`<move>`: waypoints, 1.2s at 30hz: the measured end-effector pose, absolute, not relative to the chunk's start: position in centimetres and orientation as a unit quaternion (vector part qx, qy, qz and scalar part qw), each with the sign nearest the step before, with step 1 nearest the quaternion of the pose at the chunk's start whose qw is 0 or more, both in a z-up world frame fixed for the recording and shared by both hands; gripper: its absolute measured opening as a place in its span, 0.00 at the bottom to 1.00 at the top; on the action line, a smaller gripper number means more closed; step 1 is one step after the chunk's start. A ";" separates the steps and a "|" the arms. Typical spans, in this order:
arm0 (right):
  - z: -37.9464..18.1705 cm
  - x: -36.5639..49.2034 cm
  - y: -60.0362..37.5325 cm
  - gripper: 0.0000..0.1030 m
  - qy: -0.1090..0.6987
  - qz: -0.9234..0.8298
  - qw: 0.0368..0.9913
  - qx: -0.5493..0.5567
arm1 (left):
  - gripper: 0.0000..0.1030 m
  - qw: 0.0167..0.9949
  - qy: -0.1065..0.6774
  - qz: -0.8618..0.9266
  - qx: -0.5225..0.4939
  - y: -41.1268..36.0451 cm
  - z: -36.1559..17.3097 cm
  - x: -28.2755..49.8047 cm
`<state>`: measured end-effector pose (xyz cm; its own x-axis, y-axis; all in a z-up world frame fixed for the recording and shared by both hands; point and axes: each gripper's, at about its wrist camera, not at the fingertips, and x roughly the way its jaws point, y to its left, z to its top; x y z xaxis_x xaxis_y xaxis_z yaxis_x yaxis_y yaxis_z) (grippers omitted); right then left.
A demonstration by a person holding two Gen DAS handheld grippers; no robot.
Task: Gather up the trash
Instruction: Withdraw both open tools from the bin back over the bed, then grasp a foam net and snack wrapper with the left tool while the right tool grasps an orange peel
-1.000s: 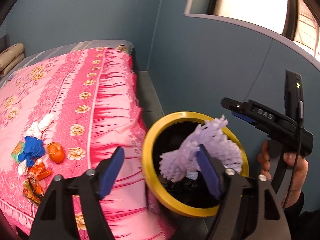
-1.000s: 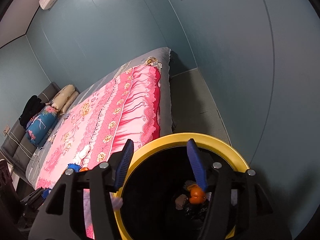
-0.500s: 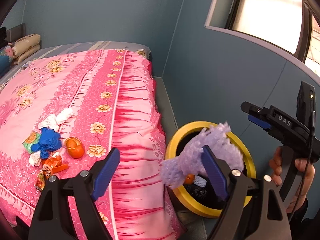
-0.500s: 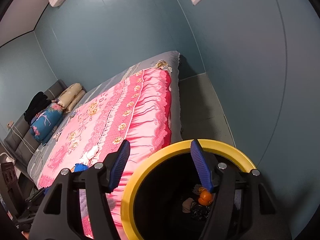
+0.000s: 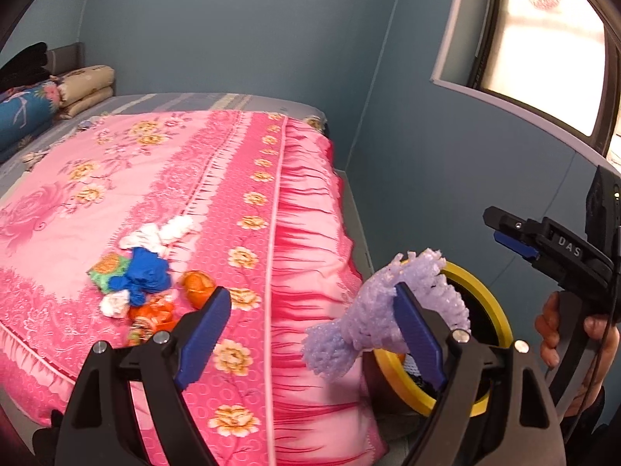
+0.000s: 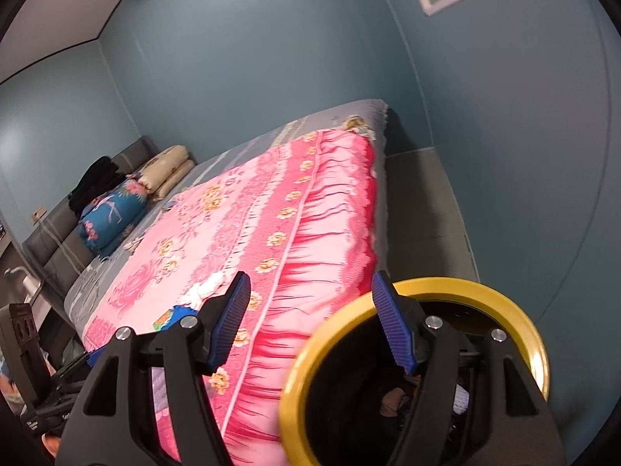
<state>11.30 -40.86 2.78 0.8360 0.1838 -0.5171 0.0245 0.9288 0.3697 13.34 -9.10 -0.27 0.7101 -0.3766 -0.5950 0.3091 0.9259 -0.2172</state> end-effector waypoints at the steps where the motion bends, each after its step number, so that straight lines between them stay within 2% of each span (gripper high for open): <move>1: 3.0 11.5 -40.3 0.61 0.283 0.048 0.941 0.180 | 0.79 0.925 0.331 -0.181 -0.053 -8.6 -0.2 13.3; 18: 3.8 14.9 -30.7 0.61 0.304 0.140 0.934 0.128 | 0.79 0.933 0.339 -0.097 -0.075 -0.2 -1.6 12.4; 36: 0.7 19.0 -24.2 0.61 0.351 0.176 0.914 0.097 | 0.79 0.920 0.375 -0.085 -0.078 2.2 -5.1 11.8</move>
<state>18.99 -24.16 0.69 0.6912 0.3906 -0.6080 -0.2544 0.9190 0.3012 11.83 2.21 -5.15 0.7041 -0.2146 -0.6769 0.0977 0.9735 -0.2069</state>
